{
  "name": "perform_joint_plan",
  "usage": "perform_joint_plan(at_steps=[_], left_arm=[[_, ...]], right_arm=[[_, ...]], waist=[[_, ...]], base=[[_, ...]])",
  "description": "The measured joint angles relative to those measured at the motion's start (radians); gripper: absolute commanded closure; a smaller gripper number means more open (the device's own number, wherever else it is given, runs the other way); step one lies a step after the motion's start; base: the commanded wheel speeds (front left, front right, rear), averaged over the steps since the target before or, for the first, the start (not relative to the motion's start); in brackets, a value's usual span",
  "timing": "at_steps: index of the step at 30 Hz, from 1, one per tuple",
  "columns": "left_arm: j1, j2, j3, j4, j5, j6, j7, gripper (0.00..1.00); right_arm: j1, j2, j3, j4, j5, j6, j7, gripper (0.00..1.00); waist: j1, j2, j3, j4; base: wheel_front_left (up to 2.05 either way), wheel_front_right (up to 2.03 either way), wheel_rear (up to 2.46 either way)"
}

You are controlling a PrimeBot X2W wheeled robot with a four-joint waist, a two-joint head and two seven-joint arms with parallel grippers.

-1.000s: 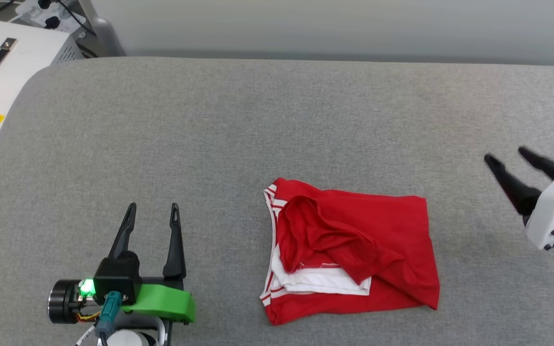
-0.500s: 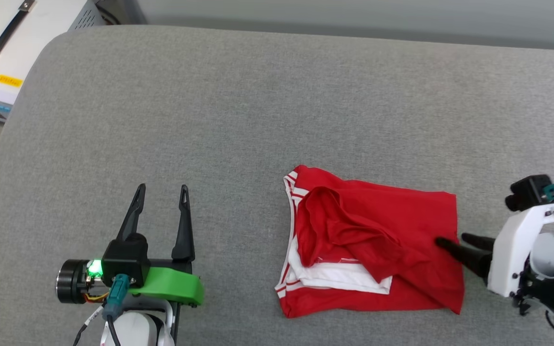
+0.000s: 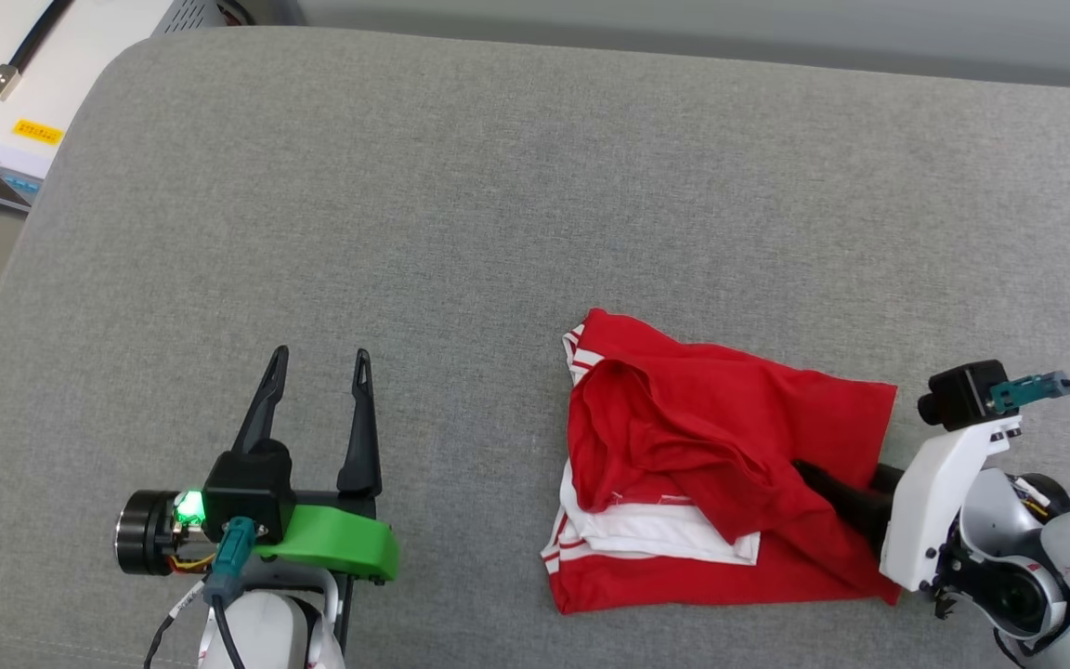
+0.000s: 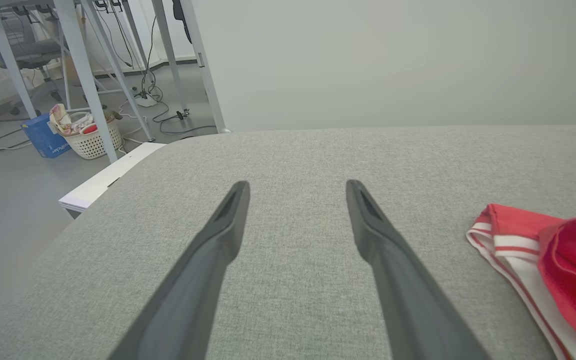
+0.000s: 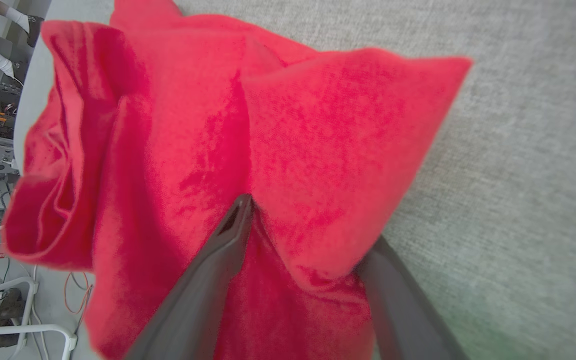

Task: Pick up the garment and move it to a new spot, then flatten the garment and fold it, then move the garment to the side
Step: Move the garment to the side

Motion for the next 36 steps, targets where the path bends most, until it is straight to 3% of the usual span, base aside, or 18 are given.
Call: perform_joint_plan(at_steps=[10, 19, 29, 36], left_arm=[[0.008, -0.001, 0.013, 0.005, 0.000, 0.000, 0.000, 0.00], [0.042, -0.002, 0.028, -0.017, 0.000, 0.004, 0.000, 0.00], [0.041, 0.008, 0.040, -0.046, 0.007, 0.009, 0.000, 0.00], [0.004, 0.031, 0.048, -0.076, 0.014, 0.008, 0.000, 0.00]], right_arm=[[-0.070, -0.064, 0.086, -0.065, -0.016, 0.000, -0.152, 1.00], [-0.124, -0.177, 0.103, -0.205, -0.033, 0.000, -0.128, 1.00], [-0.126, -0.259, 0.009, -0.217, -0.031, 0.000, -0.092, 1.00], [-0.173, -0.315, -0.086, -0.103, -0.046, 0.000, -0.077, 1.00]], waist=[[0.0000, 0.0000, -0.039, -0.028], [0.0000, 0.0000, -0.062, -0.117], [0.0000, 0.0000, -0.040, -0.249], [0.0000, 0.0000, 0.035, -0.299]], base=[[0.00, 0.00, 0.00], [0.00, 0.00, 0.00], [0.00, 0.00, 0.00], [0.00, 0.00, 0.00]])
